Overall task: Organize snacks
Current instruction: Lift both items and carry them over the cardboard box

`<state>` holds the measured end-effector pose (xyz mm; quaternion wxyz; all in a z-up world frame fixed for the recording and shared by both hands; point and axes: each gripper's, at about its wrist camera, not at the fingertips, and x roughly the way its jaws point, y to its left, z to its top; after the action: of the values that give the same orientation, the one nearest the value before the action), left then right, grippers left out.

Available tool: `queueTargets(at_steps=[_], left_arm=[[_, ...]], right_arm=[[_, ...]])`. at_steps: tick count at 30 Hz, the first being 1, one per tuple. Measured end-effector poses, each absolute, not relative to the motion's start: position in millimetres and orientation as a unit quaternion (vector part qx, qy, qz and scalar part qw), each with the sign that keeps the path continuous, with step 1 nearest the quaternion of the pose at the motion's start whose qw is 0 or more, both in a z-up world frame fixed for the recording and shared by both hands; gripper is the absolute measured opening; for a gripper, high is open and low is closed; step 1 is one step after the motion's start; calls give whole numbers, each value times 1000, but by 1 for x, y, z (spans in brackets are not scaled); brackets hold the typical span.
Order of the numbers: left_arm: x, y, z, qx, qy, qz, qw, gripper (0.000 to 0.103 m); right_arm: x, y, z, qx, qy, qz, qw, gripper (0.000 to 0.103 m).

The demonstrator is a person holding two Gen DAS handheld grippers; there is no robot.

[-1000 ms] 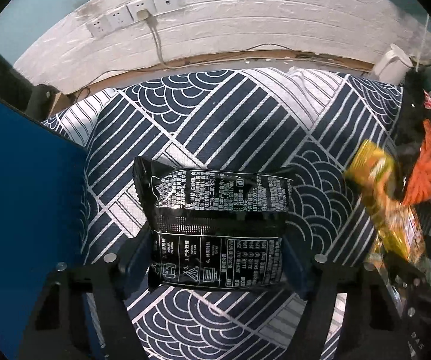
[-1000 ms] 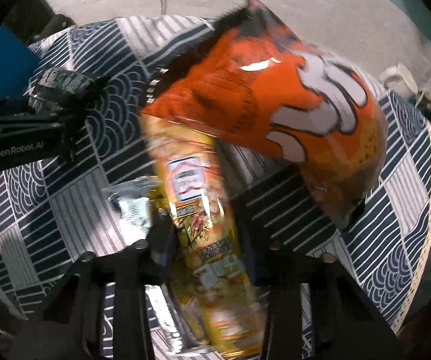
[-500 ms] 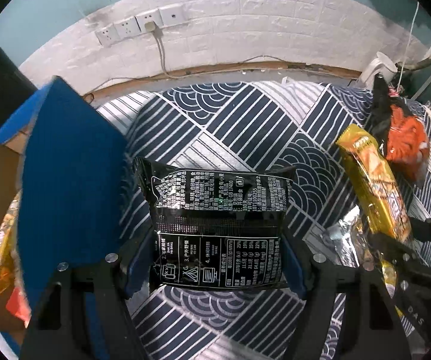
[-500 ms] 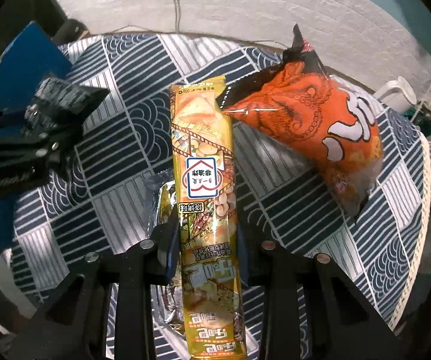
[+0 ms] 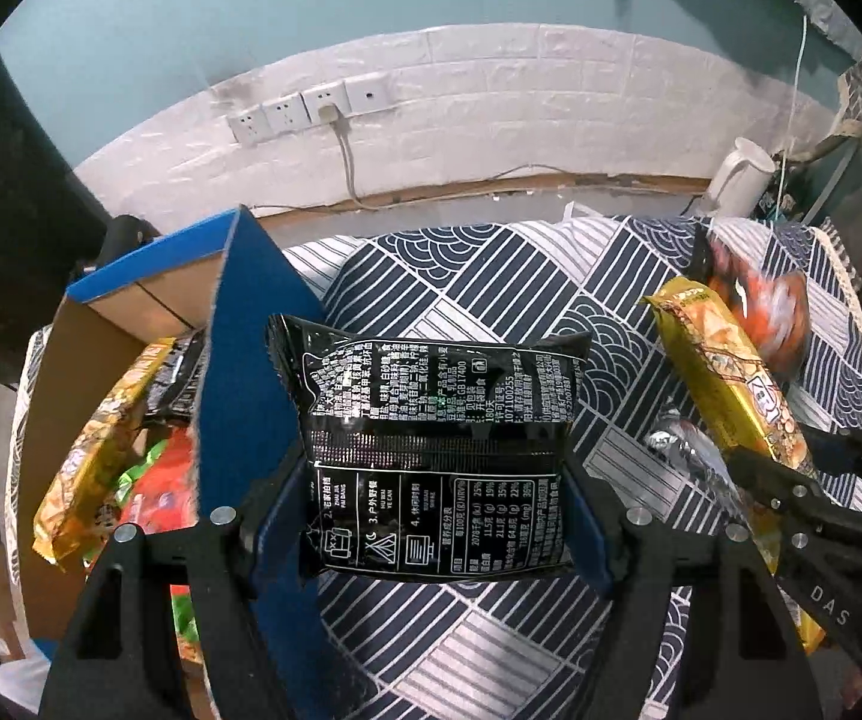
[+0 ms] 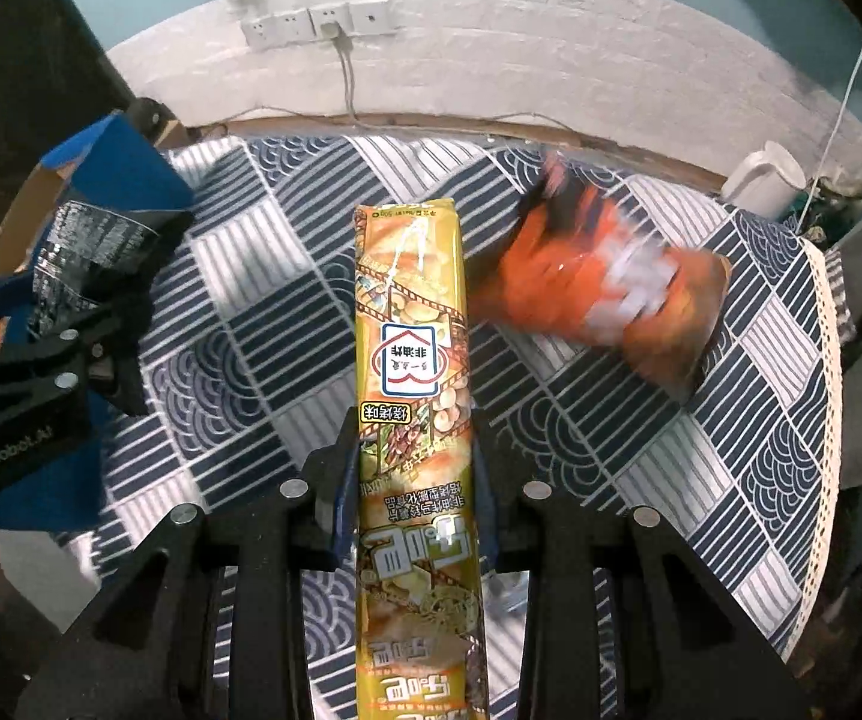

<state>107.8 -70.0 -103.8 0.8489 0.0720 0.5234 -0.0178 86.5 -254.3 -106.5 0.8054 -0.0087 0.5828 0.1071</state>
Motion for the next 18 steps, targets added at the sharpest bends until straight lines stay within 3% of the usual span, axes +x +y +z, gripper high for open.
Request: queueTargets(at_steps=[18], left_arm=[[65,-39,-47,61,470,-8,880,76]], right_arm=[[58,-229,-28,-5,524,115,844,30]])
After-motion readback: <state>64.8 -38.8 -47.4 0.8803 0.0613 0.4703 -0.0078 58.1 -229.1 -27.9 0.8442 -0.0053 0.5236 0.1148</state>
